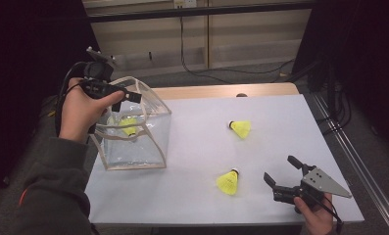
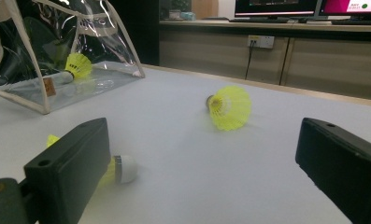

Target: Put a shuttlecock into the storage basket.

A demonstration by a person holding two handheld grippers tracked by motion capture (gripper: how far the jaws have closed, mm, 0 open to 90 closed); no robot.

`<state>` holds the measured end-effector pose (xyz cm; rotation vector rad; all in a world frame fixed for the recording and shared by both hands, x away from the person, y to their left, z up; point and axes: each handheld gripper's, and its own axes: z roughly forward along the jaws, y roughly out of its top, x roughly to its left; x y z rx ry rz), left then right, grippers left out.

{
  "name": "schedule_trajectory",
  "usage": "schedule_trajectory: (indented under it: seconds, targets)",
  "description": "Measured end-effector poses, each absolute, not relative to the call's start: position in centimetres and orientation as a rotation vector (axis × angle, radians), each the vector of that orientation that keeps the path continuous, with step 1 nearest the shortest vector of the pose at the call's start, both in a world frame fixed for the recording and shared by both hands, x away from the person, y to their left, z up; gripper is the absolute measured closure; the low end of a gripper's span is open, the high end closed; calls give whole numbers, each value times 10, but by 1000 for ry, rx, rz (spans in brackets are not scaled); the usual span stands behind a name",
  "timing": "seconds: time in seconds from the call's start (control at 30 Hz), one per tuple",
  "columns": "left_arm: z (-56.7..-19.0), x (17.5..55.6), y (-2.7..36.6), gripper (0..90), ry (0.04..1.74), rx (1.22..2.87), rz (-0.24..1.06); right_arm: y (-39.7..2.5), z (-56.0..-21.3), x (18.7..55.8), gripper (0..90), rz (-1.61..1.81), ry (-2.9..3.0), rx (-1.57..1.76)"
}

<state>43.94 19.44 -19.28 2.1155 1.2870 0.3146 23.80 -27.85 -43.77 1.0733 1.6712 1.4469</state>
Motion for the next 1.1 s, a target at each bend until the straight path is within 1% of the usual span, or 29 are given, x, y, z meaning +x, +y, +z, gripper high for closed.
schedule_trajectory:
  seconds: [1.1]
  targets:
    - [-208,424,161,175,1124,2157,208,-279,-437,238,30,1448,1668,1071]
